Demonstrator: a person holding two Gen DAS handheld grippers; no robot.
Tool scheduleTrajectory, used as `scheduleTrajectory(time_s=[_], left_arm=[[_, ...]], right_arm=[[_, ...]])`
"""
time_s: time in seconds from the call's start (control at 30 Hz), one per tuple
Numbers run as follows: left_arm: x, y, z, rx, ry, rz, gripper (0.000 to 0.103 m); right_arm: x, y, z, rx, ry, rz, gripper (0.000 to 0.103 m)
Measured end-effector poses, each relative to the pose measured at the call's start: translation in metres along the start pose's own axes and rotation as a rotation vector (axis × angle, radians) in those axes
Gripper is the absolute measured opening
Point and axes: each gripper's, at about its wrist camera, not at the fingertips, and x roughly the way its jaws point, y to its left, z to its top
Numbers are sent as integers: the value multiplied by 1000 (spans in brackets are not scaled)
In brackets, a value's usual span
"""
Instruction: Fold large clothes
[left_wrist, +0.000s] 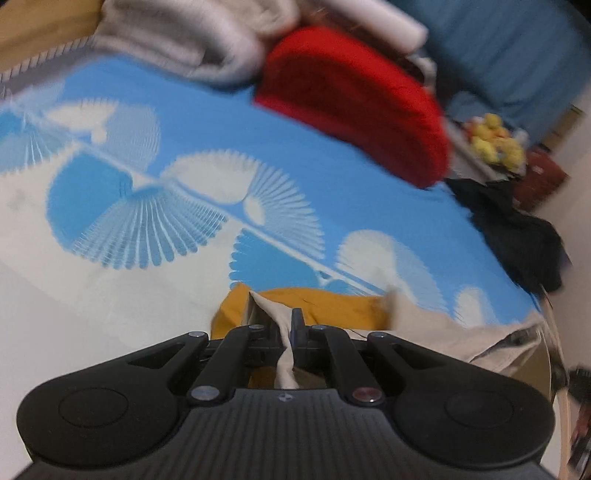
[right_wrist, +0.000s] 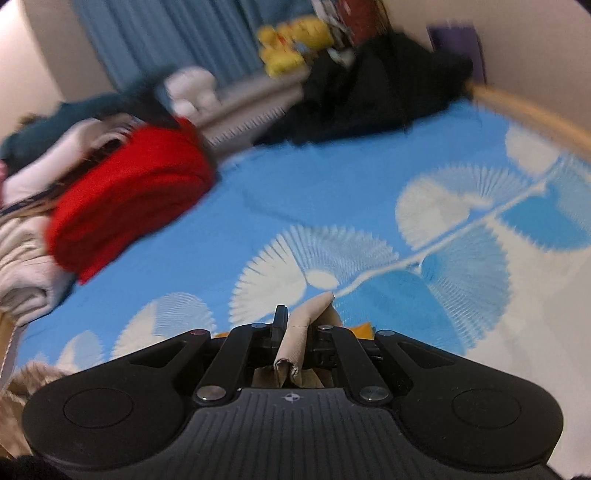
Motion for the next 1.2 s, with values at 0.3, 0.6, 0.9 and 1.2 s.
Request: scheduleTrajectory(time_s=[0.3, 0.6, 0.9, 1.2], left_arm=[[68, 31, 17, -121, 23, -71, 77], [16, 31, 3, 61, -273, 17, 103], [68, -111, -81, 515, -209, -195, 103], [178, -61, -59, 549, -202, 312, 103]], right_arm=[[103, -20, -8, 168, 29, 6, 44], [57, -44, -31, 27, -212, 83, 76], [92, 124, -84, -575, -29, 313, 54], [177, 121, -93, -641, 19, 91, 78]])
